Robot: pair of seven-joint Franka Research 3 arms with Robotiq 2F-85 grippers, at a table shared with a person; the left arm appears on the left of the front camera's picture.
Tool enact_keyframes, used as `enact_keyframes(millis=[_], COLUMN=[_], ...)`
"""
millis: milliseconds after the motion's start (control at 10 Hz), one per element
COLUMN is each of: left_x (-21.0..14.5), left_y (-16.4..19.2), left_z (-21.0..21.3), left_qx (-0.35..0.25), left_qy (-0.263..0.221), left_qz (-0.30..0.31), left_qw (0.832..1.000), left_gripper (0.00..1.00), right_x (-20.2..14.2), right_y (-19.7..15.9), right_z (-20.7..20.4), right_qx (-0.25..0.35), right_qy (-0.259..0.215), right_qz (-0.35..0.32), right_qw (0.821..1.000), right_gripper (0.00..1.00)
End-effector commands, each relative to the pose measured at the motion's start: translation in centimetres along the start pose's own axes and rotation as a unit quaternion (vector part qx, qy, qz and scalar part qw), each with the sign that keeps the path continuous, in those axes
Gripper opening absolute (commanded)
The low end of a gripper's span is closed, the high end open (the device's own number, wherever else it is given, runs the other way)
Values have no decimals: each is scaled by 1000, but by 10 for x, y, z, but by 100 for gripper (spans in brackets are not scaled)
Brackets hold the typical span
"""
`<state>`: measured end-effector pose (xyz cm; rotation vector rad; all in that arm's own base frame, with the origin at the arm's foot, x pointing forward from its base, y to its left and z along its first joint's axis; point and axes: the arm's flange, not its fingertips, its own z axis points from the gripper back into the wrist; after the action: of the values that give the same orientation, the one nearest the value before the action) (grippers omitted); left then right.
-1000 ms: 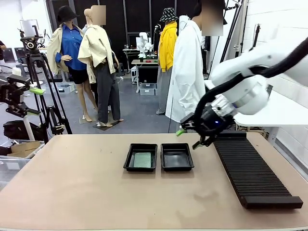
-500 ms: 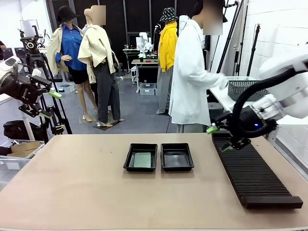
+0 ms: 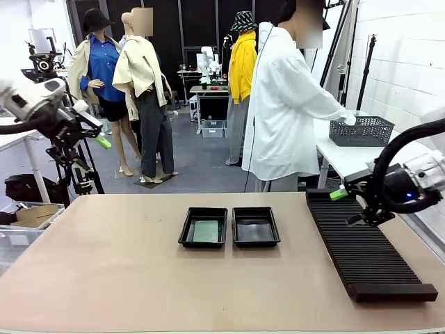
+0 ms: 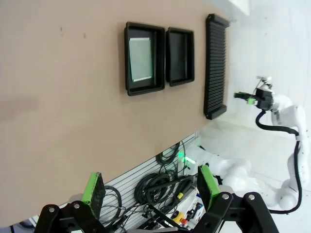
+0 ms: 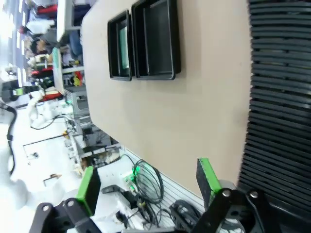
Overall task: Inspect and transfer BCBs to ESD trays.
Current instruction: Pick up the ESD tray and place it on the left side of the table.
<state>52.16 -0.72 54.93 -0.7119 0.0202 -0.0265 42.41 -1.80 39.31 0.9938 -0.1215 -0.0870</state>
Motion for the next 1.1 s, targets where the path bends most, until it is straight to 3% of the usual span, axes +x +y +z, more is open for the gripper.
enact_keyframes(millis=[0, 300, 400, 600, 1000], left_x=[13, 25, 30, 38, 55], left_y=[-26, -55, -60, -70, -88], left_z=[-17, -60, -75, -104, -156], left_qx=[56, 110, 128, 157, 189], left_qy=[30, 48, 52, 60, 26], left_qz=[18, 24, 20, 18, 37], left_qw=[998, 992, 990, 986, 981], left_gripper=[100, 100, 100, 100, 100], right_x=[-9, -10, -3, -3, -3], right_y=[-14, -30, -23, -23, -23], right_z=[13, 40, 32, 32, 32], right_qx=[33, 60, 25, 25, 25], right_qy=[-36, -66, -45, -45, -45], right_qz=[3, -19, -15, -15, -15], right_qw=[999, 996, 999, 999, 999], right_gripper=[100, 100, 100, 100, 100])
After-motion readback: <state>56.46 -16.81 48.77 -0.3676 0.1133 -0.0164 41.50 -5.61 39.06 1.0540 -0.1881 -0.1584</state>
